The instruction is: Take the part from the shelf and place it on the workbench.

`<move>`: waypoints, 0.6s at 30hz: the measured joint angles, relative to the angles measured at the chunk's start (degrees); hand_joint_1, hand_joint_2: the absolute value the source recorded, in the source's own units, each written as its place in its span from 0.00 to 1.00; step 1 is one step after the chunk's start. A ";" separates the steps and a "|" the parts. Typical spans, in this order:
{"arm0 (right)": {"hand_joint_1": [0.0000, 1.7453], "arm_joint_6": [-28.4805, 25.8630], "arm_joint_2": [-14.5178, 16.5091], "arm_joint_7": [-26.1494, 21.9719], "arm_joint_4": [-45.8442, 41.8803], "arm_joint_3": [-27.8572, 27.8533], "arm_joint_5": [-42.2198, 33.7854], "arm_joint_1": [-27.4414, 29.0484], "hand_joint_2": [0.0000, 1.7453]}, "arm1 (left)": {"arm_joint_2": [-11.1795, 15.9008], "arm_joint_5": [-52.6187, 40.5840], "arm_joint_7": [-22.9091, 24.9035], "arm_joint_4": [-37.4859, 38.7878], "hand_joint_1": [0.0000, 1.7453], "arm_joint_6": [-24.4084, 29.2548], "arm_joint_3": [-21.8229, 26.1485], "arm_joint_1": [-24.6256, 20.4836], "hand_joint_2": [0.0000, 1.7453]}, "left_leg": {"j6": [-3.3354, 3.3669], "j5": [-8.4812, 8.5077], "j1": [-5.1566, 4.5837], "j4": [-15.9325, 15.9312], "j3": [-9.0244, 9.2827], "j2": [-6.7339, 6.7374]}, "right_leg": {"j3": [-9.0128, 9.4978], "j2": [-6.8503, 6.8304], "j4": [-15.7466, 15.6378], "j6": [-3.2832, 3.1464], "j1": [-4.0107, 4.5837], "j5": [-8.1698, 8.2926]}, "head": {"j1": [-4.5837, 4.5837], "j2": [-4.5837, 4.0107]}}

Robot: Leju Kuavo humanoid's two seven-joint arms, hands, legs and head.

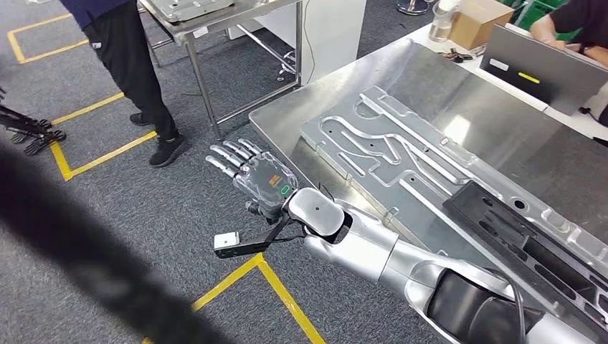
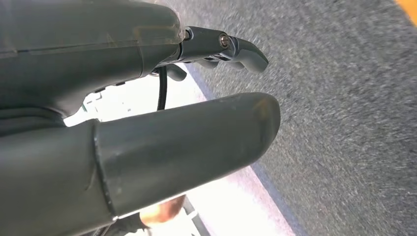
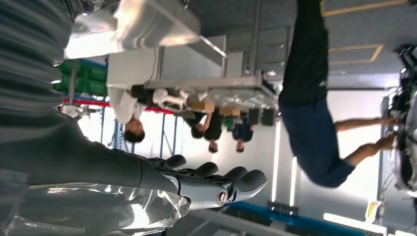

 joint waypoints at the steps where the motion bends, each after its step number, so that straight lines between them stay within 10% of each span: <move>1: 0.00 -0.06 0.01 -0.01 0.26 0.00 -0.15 0.10 1.00 | 0.00 0.01 0.01 0.00 0.00 0.01 -0.01 0.03 0.00 | -0.04 1.07 0.03 -2.01 1.12 0.19 | 0.01 -0.34 0.10 0.10 -0.04 -0.10 | -0.01 0.00; 4: 0.00 -0.60 0.09 -0.04 2.14 0.00 -0.86 0.60 1.00 | -0.22 0.10 0.02 0.00 0.00 0.07 -0.04 0.07 0.00 | 0.83 4.93 -0.41 -13.27 7.15 2.29 | 0.11 -2.83 0.97 1.33 0.23 -1.09 | 0.04 0.00; 6: 0.00 -0.88 0.17 -0.07 3.14 0.00 -1.05 0.91 1.00 | -0.44 0.17 0.06 0.01 0.00 0.11 -0.04 0.14 0.00 | 1.94 5.52 -0.49 -15.29 8.12 1.48 | 0.29 -3.51 1.49 2.30 0.34 -1.83 | 0.10 0.00; 10: 0.00 -0.96 0.17 -0.07 4.09 0.00 -1.39 1.37 1.00 | -0.59 0.21 0.15 0.02 0.00 0.16 -0.06 0.01 0.00 | 2.95 5.88 -0.18 -15.60 8.04 -0.51 | -3.87 2.37 10.86 3.16 -0.27 -7.58 | 0.11 0.00; 12: 0.00 -0.97 0.10 -0.10 4.77 0.00 -1.52 2.06 1.00 | -0.61 0.26 0.19 0.02 0.00 0.25 -0.07 -0.07 0.00 | 3.09 5.96 -0.22 -15.59 7.92 -1.94 | -6.98 3.25 16.93 3.19 -0.29 -9.49 | 0.10 0.00; 15: 0.00 -1.05 0.04 -0.46 5.50 0.00 -1.61 2.60 1.00 | -0.71 0.38 0.33 0.02 0.00 0.38 -0.07 0.02 0.00 | 3.00 6.06 -0.23 -15.53 8.00 -4.24 | -4.93 4.23 11.61 2.77 -0.34 -4.67 | 0.11 0.00; 18: 0.00 -1.18 0.00 -0.80 5.97 0.00 -1.72 2.63 1.00 | -0.97 0.49 0.37 0.02 0.00 0.50 -0.07 -0.12 0.00 | 2.26 6.34 -0.17 -15.43 7.70 -6.29 | -0.95 8.16 2.49 2.38 -0.48 -1.01 | 0.09 0.00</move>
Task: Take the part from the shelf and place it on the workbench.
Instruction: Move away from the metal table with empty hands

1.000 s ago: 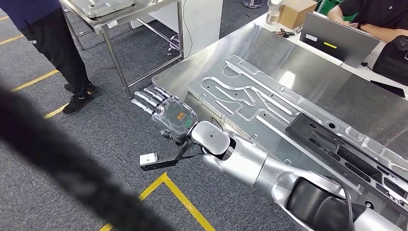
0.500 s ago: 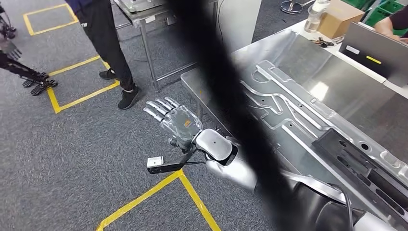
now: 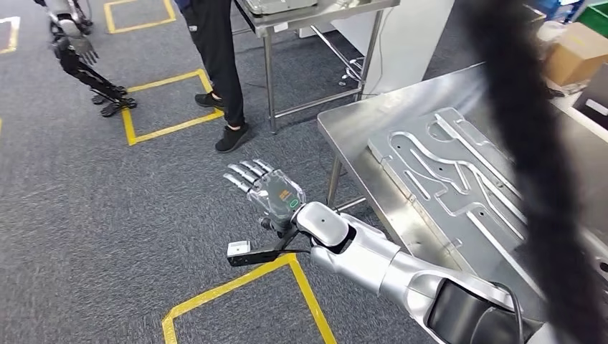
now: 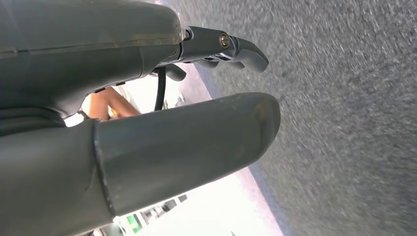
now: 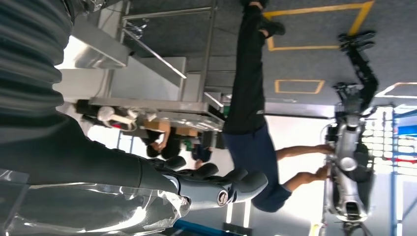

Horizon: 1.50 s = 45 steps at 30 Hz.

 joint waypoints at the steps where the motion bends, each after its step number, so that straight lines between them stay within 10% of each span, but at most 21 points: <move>1: 0.00 -0.04 -0.01 -0.04 0.14 0.00 -0.02 0.06 1.00 | -0.09 0.01 0.01 0.01 0.00 0.03 0.00 -0.01 0.00 | -0.41 0.19 0.10 -0.09 -0.20 -0.69 | 0.22 0.40 -0.63 -0.08 0.08 -0.07 | 0.01 0.00; 3: 0.00 -0.09 0.03 -0.04 0.33 -0.01 -0.02 0.10 1.00 | -0.21 0.03 0.04 0.02 0.00 0.05 0.00 0.17 0.00 | -1.17 0.49 0.30 -0.30 -0.45 -1.26 | 0.48 -1.09 -1.13 -0.58 0.20 0.28 | 0.01 0.00; 5: 0.00 -0.21 0.17 -0.05 0.47 -0.01 -0.02 0.04 1.00 | -0.34 0.06 0.10 0.02 0.00 0.08 0.00 0.30 0.00 | -1.55 -0.89 0.10 1.69 -1.49 1.55 | 0.92 -2.74 -1.91 -1.46 0.06 0.73 | -0.08 0.00; 7: 0.00 -0.37 0.22 -0.12 0.72 0.00 -0.02 0.15 1.00 | -0.41 0.15 0.21 0.02 0.00 0.25 0.00 0.10 0.00 | -1.74 -4.39 -0.07 7.87 -4.37 5.08 | 1.07 -4.49 -2.24 -2.00 0.17 0.87 | -0.15 0.00; 10: 0.00 -0.50 0.20 -0.18 1.44 0.00 0.02 0.54 1.00 | -0.45 0.56 0.36 0.02 0.00 0.50 0.00 -0.04 0.00 | -2.07 -7.04 0.01 15.33 -7.63 6.19 | 0.95 -7.26 -2.14 -2.17 0.50 0.71 | -0.15 0.00; 15: 0.00 -0.51 3.09 0.04 3.37 0.01 0.97 0.05 1.00 | 0.15 2.18 0.57 0.02 0.00 -0.38 0.01 0.28 0.00 | -1.34 -1.44 -0.57 0.76 0.95 9.76 | 0.83 -10.36 -1.21 -1.47 0.95 -0.17 | -0.13 0.00; 18: 0.00 -0.43 5.59 0.21 4.94 0.20 1.46 -0.50 1.00 | 1.11 2.56 0.68 0.02 0.00 -1.44 -0.01 0.40 0.00 | -0.44 -1.22 -0.81 -0.23 1.17 8.61 | 0.93 -11.63 -1.07 -0.73 1.21 -0.54 | -0.12 0.00; 22: 0.00 -0.11 6.44 0.70 5.67 0.37 1.51 -0.63 1.00 | 1.78 2.60 0.58 0.02 0.00 -1.11 -0.20 0.62 0.00 | 0.57 -0.61 -0.41 -0.94 1.28 6.33 | -2.25 -6.30 6.55 0.25 0.57 -5.33 | -0.10 0.00; 25: 0.00 0.11 6.39 0.99 6.53 0.43 1.51 -0.29 1.00 | 2.09 2.69 0.55 0.02 0.00 -1.02 -0.44 0.65 0.00 | 0.76 -0.48 -0.45 -0.82 1.03 4.22 | -6.44 -4.89 14.66 0.38 0.30 -7.78 | -0.11 0.00; 29: 0.00 0.22 6.34 0.91 6.88 0.56 1.43 -0.36 1.00 | 2.16 2.65 0.54 0.02 0.00 -1.13 -0.61 0.68 0.00 | 0.39 -0.48 -0.44 -0.27 0.81 1.36 | -1.67 -1.40 3.58 0.05 -0.26 -1.09 | -0.11 0.00; 31: 0.00 0.52 5.93 1.02 6.76 0.61 1.14 -0.30 1.00 | 2.12 2.58 0.46 0.02 0.00 -1.02 -0.93 0.60 0.00 | -0.36 -0.23 -0.32 -0.16 0.29 -0.03 | -0.24 0.73 -0.03 -0.07 -0.30 -0.18 | -0.11 0.00; 33: 0.00 0.97 5.14 1.15 6.48 0.63 0.73 -0.15 1.00 | 1.94 2.56 0.30 0.03 0.00 -0.50 -1.28 0.74 0.00 | -1.23 0.18 -0.04 -0.38 -0.15 -1.36 | -0.06 -0.29 -0.47 -0.46 -0.11 0.00 | -0.11 0.00; 37: 0.00 2.08 3.43 1.10 6.63 0.63 -0.38 0.18 1.00 | 1.59 2.57 0.23 0.03 0.00 -0.34 -1.74 0.77 0.00 | -1.79 -3.57 -0.28 5.96 -3.23 4.79 | 0.67 -3.63 -1.73 -1.74 0.01 0.75 | -0.14 0.00; 40: 0.00 1.97 2.36 0.95 9.21 0.57 -1.14 1.02 1.00 | 1.34 2.80 0.34 0.04 0.00 -0.43 -2.25 0.44 0.00 | -2.11 -6.97 -0.10 14.77 -7.13 6.09 | 0.62 -6.43 -1.68 -2.01 0.42 0.63 | -0.14 0.00; 45: 0.00 0.01 1.87 0.46 17.19 -0.92 -3.59 2.26 1.00 | 1.11 3.40 0.81 0.03 0.00 -0.05 -2.78 0.37 0.00 | -1.55 -1.54 -0.52 1.74 0.51 9.30 | 0.67 -9.99 -1.00 -1.27 0.84 -0.20 | -0.11 0.00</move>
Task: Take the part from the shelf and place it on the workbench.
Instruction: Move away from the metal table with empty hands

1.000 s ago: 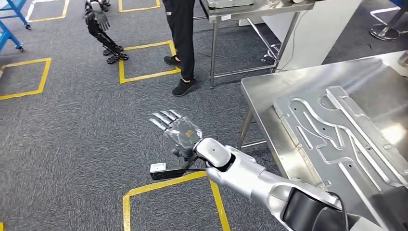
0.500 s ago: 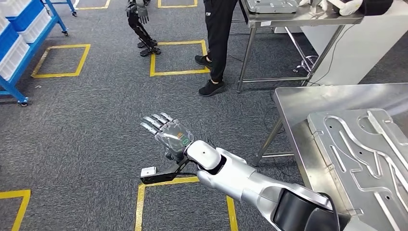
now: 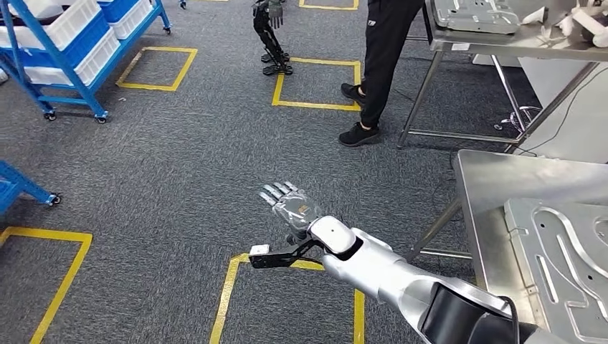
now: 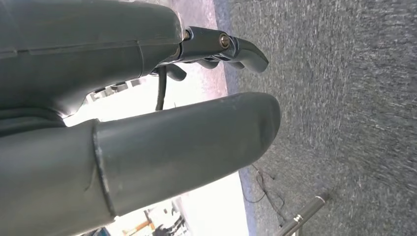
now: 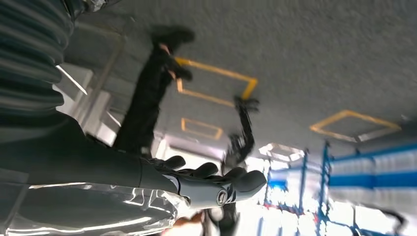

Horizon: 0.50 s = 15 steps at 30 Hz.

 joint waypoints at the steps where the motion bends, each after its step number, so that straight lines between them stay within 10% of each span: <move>1: 0.00 -0.33 -0.08 -0.09 1.66 -0.58 -0.64 0.31 1.00 | -0.03 0.14 0.03 0.01 0.00 0.00 -0.04 -0.04 0.00 | 0.33 0.11 -0.22 -1.33 0.65 0.38 | 0.06 -0.53 0.08 0.26 0.15 -0.15 | 0.03 0.00; 5: 0.00 -0.96 -0.23 -0.02 6.65 -2.91 -2.48 1.70 1.00 | -0.24 0.36 0.51 0.02 0.00 0.12 -0.09 0.28 0.00 | 1.76 0.44 -0.28 -2.14 0.78 -1.69 | 0.10 -0.05 0.95 1.56 -0.12 -1.22 | 0.04 0.00; 8: 0.00 -1.30 -0.42 0.50 9.96 -4.71 -3.47 2.62 1.00 | -0.32 0.38 0.66 0.01 0.00 0.15 -0.14 0.02 0.00 | 2.54 0.81 -0.10 -2.51 0.78 -3.10 | -3.99 4.50 9.44 2.23 -0.60 -5.97 | 0.03 0.00; 10: 0.00 -1.33 -0.96 1.11 11.91 -5.86 -4.34 4.03 1.00 | -0.32 0.43 0.56 0.01 0.00 0.07 -0.23 -0.14 0.00 | 2.69 0.86 -0.11 -2.45 0.68 -4.57 | -7.12 5.13 15.56 2.37 -0.65 -7.91 | 0.03 0.00; 12: 0.00 -1.36 -1.71 1.60 13.56 -6.92 -5.31 5.42 1.00 | -0.34 0.60 0.52 0.01 0.00 0.06 -0.34 0.04 0.00 | 2.66 0.85 -0.10 -2.28 0.68 -6.22 | -6.68 5.40 14.02 2.35 -0.79 -5.59 | 0.04 0.00; 15: 0.00 -1.40 -2.74 1.74 15.88 -8.70 -6.74 6.69 1.00 | -0.50 0.89 0.62 0.01 0.00 0.09 -0.49 0.26 0.00 | 2.19 0.80 -0.17 -1.83 0.47 -8.30 | -1.80 8.43 3.18 2.12 -1.28 -0.41 | 0.03 0.00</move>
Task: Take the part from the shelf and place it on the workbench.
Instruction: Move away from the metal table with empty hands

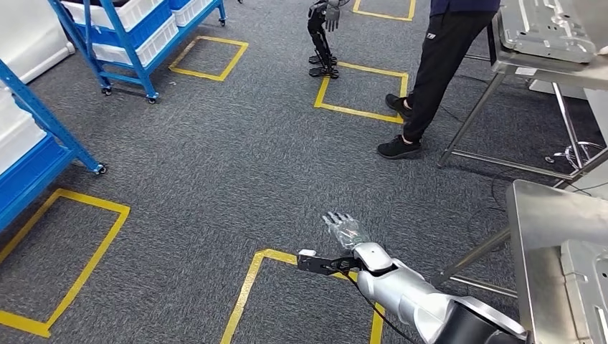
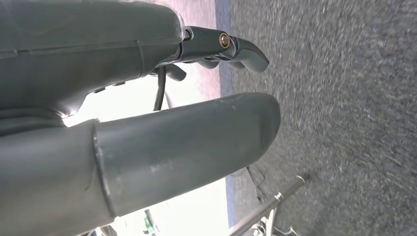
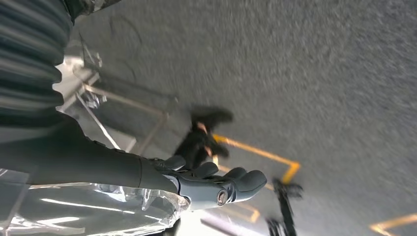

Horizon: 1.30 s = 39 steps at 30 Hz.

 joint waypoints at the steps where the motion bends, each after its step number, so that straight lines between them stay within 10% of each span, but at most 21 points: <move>1: 0.00 -0.05 -0.27 -0.05 0.62 -0.57 -0.36 0.42 1.00 | -0.04 0.03 -0.03 -0.01 0.00 -0.03 -0.03 0.02 0.00 | -0.33 0.04 -0.01 0.08 -0.17 -0.55 | 0.79 0.76 -1.85 -0.12 0.01 0.47 | 0.00 0.00; 4: 0.00 -0.18 -0.66 -0.12 1.69 -1.71 -0.81 1.52 1.00 | -0.12 0.06 -0.10 0.01 0.00 -0.09 -0.10 0.29 0.00 | -1.46 0.34 0.13 -0.07 -0.70 -1.72 | 1.05 -0.41 -2.69 -1.02 0.23 0.73 | 0.00 0.00; 10: 0.00 1.63 -1.20 1.44 3.73 -4.28 -2.08 3.12 1.00 | -0.44 0.88 0.32 0.01 0.00 1.24 -0.28 -0.06 0.00 | -2.36 -7.69 0.00 14.89 -7.34 4.85 | 1.36 -4.90 -3.47 -2.63 0.65 1.09 | -0.02 0.00; 13: 0.00 2.79 -1.90 1.86 5.07 -6.59 -3.78 5.59 1.00 | -1.44 1.74 0.36 0.01 0.00 3.67 -0.30 0.17 0.00 | -2.14 -5.01 0.00 11.02 -4.56 5.77 | 1.62 -7.44 -3.45 -2.55 0.86 0.75 | -0.02 0.00; 17: 0.00 4.80 -2.59 2.28 6.77 -9.67 -5.59 9.00 1.00 | -2.47 1.97 0.31 0.01 0.00 4.86 -0.32 0.21 1.00 | -0.99 -1.87 -0.73 -0.19 1.75 8.66 | 2.27 -9.99 -3.46 -1.62 1.27 0.15 | -0.01 0.00; 19: 0.00 6.19 -2.73 2.76 7.36 -11.05 -6.60 10.76 1.00 | -2.88 1.98 0.19 0.01 0.00 5.36 -0.38 0.29 1.00 | -0.43 -1.65 -0.68 -0.46 1.88 7.42 | 2.64 -10.71 -3.55 -1.03 1.26 -0.10 | -0.02 0.00; 23: 0.00 8.06 -2.95 3.44 8.36 -13.93 -7.96 14.06 1.00 | -3.74 1.78 0.10 0.01 0.00 6.33 -0.61 0.00 1.00 | 0.58 -1.04 -0.19 -1.39 2.34 5.22 | -0.34 -4.48 3.67 -0.02 0.65 -4.79 | 0.01 0.00; 26: 0.00 8.88 -3.16 4.10 9.33 -15.69 -8.23 16.75 1.00 | -3.85 1.59 0.04 0.01 0.00 6.59 -0.79 -0.30 1.00 | 0.71 -1.00 -0.16 -1.23 2.21 3.10 | -4.92 -3.25 12.43 0.20 0.50 -7.65 | 0.00 0.00; 32: 0.00 9.03 -3.38 4.12 10.11 -17.44 -8.20 18.38 1.00 | -4.50 1.57 -0.01 0.01 0.00 7.13 -0.84 -0.55 1.00 | -0.53 -1.47 -0.10 -0.03 1.66 -0.68 | 1.58 0.60 -2.43 0.21 -0.30 -0.03 | 0.00 0.00; 35: 0.00 9.69 -3.33 4.14 10.24 -17.70 -8.19 18.55 1.00 | -4.47 1.29 -0.02 0.01 0.00 6.72 -0.91 -0.37 1.00 | -1.44 -1.52 -0.04 0.18 1.13 -1.35 | 1.66 -1.18 -2.68 -0.92 -0.12 0.23 | -0.01 0.00; 39: 0.00 11.30 -3.36 4.12 10.56 -18.40 -7.65 19.34 1.00 | -3.03 1.09 -0.41 0.01 0.00 3.76 -1.01 -0.52 1.00 | -2.19 -7.62 -0.14 10.12 -3.37 4.13 | 1.72 -4.20 -2.98 -2.18 0.17 0.34 | -0.02 0.00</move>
